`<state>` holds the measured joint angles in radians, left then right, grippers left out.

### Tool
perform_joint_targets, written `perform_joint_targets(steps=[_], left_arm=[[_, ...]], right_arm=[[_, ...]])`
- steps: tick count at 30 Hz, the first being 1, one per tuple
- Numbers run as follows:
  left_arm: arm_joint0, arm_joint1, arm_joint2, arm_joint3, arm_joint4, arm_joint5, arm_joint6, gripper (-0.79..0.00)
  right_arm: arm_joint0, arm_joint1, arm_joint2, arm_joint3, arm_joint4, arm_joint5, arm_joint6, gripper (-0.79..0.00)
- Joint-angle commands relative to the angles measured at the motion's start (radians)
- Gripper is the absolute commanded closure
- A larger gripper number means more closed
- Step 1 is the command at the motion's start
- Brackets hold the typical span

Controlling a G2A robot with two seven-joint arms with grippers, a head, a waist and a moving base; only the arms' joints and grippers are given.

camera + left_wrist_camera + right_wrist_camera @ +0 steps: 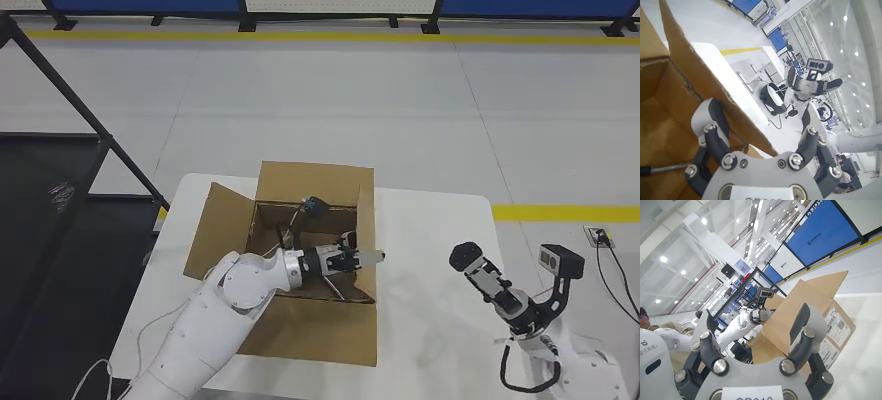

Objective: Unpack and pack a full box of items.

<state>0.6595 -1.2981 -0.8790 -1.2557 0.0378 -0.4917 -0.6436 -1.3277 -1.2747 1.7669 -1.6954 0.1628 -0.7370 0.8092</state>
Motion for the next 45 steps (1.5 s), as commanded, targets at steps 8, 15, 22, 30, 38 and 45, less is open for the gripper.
perform_joint_targets(steps=[8, 15, 22, 30, 38, 45], left_arm=[[-0.079, -0.062, 0.120, 0.105, 0.006, -0.008, 0.063, -0.785], [-0.137, -0.112, 0.190, 0.210, -0.034, 0.008, 0.056, -0.785], [-0.190, -0.164, 0.246, 0.307, -0.062, 0.031, 0.036, -0.785], [-0.220, -0.200, 0.266, 0.384, -0.079, 0.043, 0.004, -0.785], [-0.233, -0.217, 0.250, 0.416, -0.085, 0.010, 0.002, -0.785], [-0.215, -0.194, 0.177, 0.367, -0.066, -0.037, 0.019, -0.785]], right_arm=[[-0.051, 0.020, 0.075, 0.015, 0.058, -0.043, -0.028, -0.785], [-0.062, 0.034, 0.105, 0.038, 0.089, -0.056, -0.022, -0.785], [-0.058, 0.048, 0.115, 0.070, 0.120, -0.067, -0.011, -0.785], [-0.053, 0.060, 0.115, 0.086, 0.140, -0.073, -0.012, -0.785], [-0.050, 0.067, 0.103, 0.091, 0.148, -0.061, -0.017, -0.785], [-0.050, 0.067, 0.103, 0.091, 0.148, -0.061, -0.017, -0.785]])
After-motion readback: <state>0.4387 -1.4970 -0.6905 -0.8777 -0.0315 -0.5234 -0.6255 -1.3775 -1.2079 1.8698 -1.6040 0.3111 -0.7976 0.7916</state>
